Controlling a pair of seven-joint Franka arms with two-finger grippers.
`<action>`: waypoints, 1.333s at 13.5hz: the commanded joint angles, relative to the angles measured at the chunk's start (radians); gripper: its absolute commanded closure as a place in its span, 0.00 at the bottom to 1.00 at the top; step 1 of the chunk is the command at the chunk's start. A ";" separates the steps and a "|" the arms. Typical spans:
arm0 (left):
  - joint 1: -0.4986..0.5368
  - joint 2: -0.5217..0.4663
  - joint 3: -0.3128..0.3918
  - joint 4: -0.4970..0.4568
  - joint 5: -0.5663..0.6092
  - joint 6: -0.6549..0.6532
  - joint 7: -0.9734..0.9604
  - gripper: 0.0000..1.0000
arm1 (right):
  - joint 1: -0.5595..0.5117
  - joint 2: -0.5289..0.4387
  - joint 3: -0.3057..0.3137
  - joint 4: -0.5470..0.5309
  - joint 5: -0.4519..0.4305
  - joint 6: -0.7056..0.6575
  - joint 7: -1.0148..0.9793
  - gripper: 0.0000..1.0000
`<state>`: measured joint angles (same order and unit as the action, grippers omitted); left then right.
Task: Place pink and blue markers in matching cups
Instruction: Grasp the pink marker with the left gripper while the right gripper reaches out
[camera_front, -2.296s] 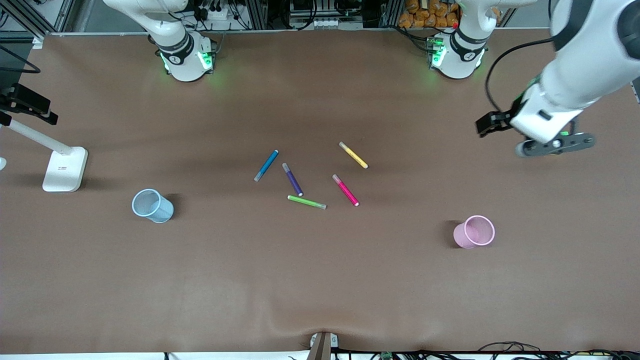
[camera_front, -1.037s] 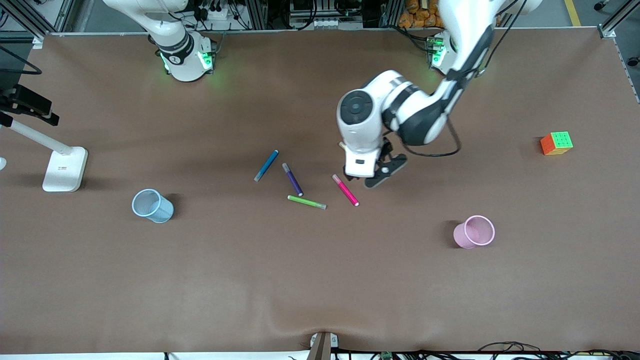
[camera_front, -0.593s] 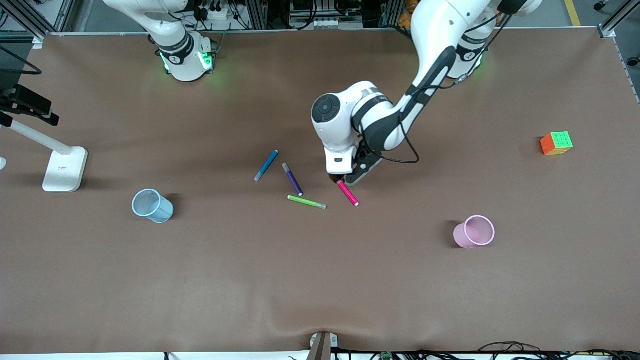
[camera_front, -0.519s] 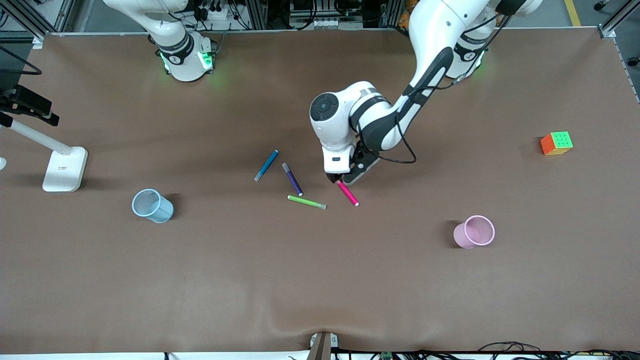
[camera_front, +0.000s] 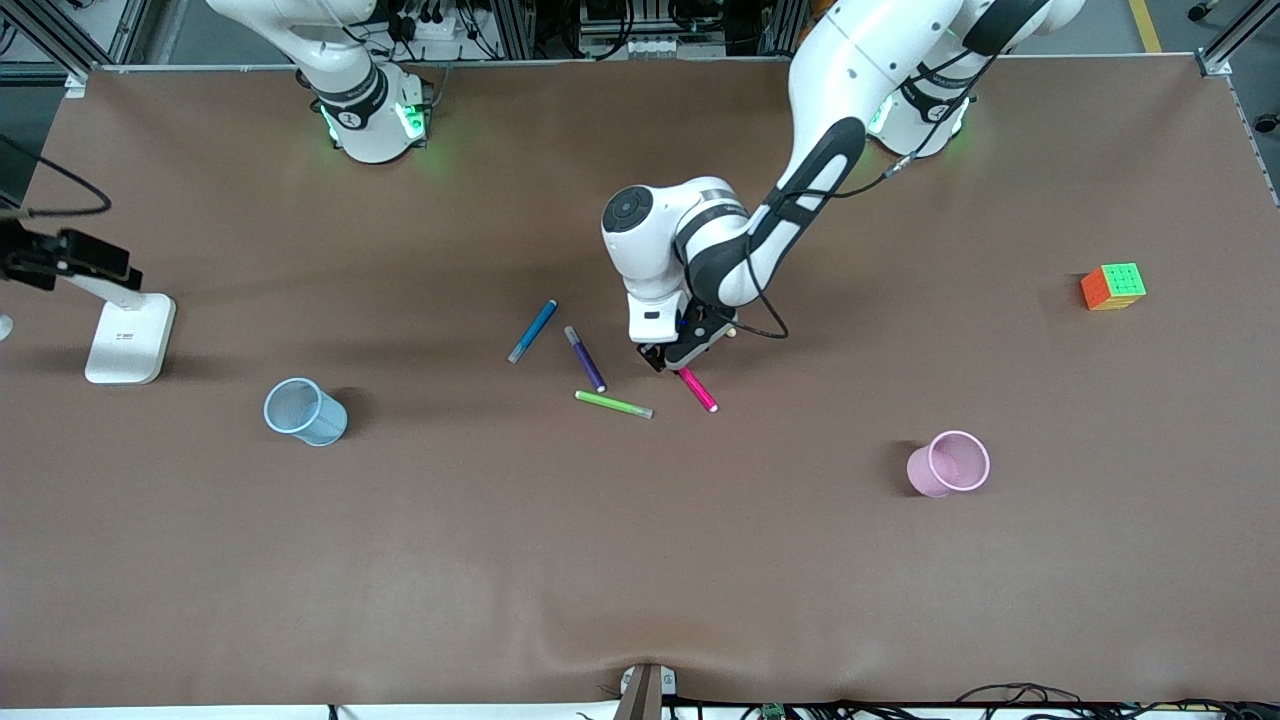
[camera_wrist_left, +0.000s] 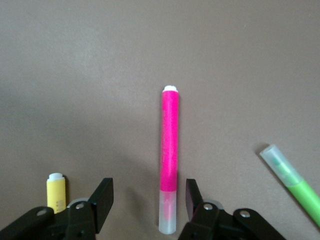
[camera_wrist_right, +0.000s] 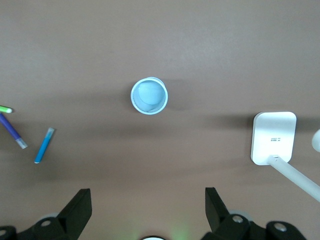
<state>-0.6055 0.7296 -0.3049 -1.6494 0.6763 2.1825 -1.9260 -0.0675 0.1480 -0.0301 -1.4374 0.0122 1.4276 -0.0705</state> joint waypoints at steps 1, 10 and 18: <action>-0.010 0.031 0.004 0.022 0.069 0.011 -0.039 0.43 | -0.034 0.085 0.012 0.017 -0.021 0.007 -0.018 0.00; -0.023 0.062 0.004 0.036 0.091 0.045 -0.059 0.95 | 0.023 0.128 0.016 0.017 -0.035 0.060 0.006 0.00; 0.065 -0.062 -0.002 0.065 0.031 0.030 -0.042 1.00 | 0.152 0.205 0.018 -0.011 0.093 0.123 0.308 0.00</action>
<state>-0.5721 0.7307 -0.2978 -1.5674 0.7370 2.2217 -1.9640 0.0666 0.3379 -0.0089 -1.4388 0.0678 1.5379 0.1598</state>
